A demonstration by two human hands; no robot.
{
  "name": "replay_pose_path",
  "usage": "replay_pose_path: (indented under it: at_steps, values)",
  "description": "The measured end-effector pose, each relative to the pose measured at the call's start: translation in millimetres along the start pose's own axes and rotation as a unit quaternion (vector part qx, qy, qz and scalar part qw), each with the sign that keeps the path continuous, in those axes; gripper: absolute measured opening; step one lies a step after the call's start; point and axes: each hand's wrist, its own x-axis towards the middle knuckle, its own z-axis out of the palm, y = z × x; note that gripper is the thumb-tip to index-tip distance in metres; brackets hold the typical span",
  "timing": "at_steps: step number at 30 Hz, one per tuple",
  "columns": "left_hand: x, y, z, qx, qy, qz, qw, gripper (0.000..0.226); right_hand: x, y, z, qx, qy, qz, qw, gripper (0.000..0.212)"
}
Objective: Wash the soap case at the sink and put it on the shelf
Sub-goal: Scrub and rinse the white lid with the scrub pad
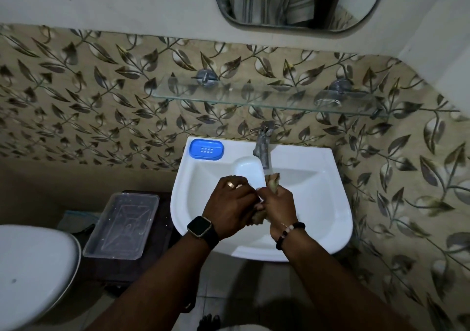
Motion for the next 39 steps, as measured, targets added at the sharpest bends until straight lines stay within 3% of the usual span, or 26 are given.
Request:
replay_pose_path:
  at_steps: [1, 3, 5, 7, 9, 11, 13, 16, 18, 19, 20, 23, 24, 26, 28, 33, 34, 36, 39]
  values:
    - [-2, -2, 0, -0.016, 0.021, -0.023, 0.999, 0.021, 4, -1, -4, -0.053, 0.007, -0.021, 0.998, 0.012]
    - [0, -5, -4, -0.044, 0.07, -0.153, 0.985, 0.042, 12, -4, -15, -0.175, -0.007, -0.06, 0.983, 0.011]
    - [6, -10, -9, -0.13, 0.08, -0.32, 0.935, 0.051, 19, -6, -29, -0.249, -0.044, -0.074, 0.965, 0.011]
    - [13, -19, -15, -0.29, 0.013, -0.42, 0.86, 0.039, 26, -9, -38, -0.271, -0.076, -0.074, 0.957, 0.011]
    - [12, -24, -15, -0.439, -0.052, -0.47, 0.764, 0.03, 34, -10, -41, -0.348, -0.067, -0.112, 0.928, 0.013]
    - [5, -24, -14, -0.513, -0.081, -0.493, 0.698, 0.027, 35, -9, -40, -0.433, -0.015, -0.17, 0.885, 0.014]
    - [-1, -21, -9, -0.545, -0.085, -0.506, 0.663, 0.026, 31, -4, -37, -0.472, 0.038, -0.231, 0.85, 0.015]
    - [-1, -12, 0, -0.547, -0.039, -0.539, 0.639, 0.027, 21, 11, -36, -0.507, 0.091, -0.382, 0.767, 0.041]
    - [2, -7, 4, -0.539, -0.009, -0.56, 0.629, 0.027, 14, 20, -33, -0.531, 0.073, -0.499, 0.681, 0.042]
    - [3, -5, 6, -0.54, 0.0, -0.562, 0.626, 0.026, 10, 24, -29, -0.531, 0.041, -0.53, 0.66, 0.039]
    - [3, -3, 7, -0.539, 0.002, -0.562, 0.628, 0.025, 6, 28, -25, -0.52, -0.001, -0.535, 0.666, 0.035]
    - [0, -1, 9, -0.51, -0.018, -0.544, 0.666, 0.024, 1, 32, -22, -0.45, -0.117, -0.485, 0.741, 0.028]
    - [-2, 0, 9, -0.504, -0.021, -0.538, 0.676, 0.024, 2, 31, -25, -0.452, -0.151, -0.477, 0.739, 0.029]
    - [-6, -3, 11, -0.496, -0.014, -0.528, 0.689, 0.025, 9, 23, -35, -0.499, -0.195, -0.491, 0.687, 0.033]
    - [-8, -8, 12, -0.489, 0.005, -0.526, 0.695, 0.025, 18, 10, -41, -0.544, -0.178, -0.507, 0.645, 0.033]
    - [-1, -14, 14, -0.445, 0.048, -0.531, 0.72, 0.019, 8, -2, -28, -0.63, -0.053, -0.467, 0.618, 0.016]
    - [0, -13, 16, -0.439, 0.055, -0.536, 0.719, 0.019, 4, -1, -22, -0.642, -0.041, -0.435, 0.631, 0.016]
    - [2, -10, 19, -0.435, 0.054, -0.542, 0.717, 0.021, -3, 1, -10, -0.634, -0.048, -0.349, 0.688, 0.018]
    - [1, -6, 22, -0.418, 0.026, -0.528, 0.738, 0.027, -9, 3, 3, -0.5, -0.122, -0.22, 0.829, 0.022]
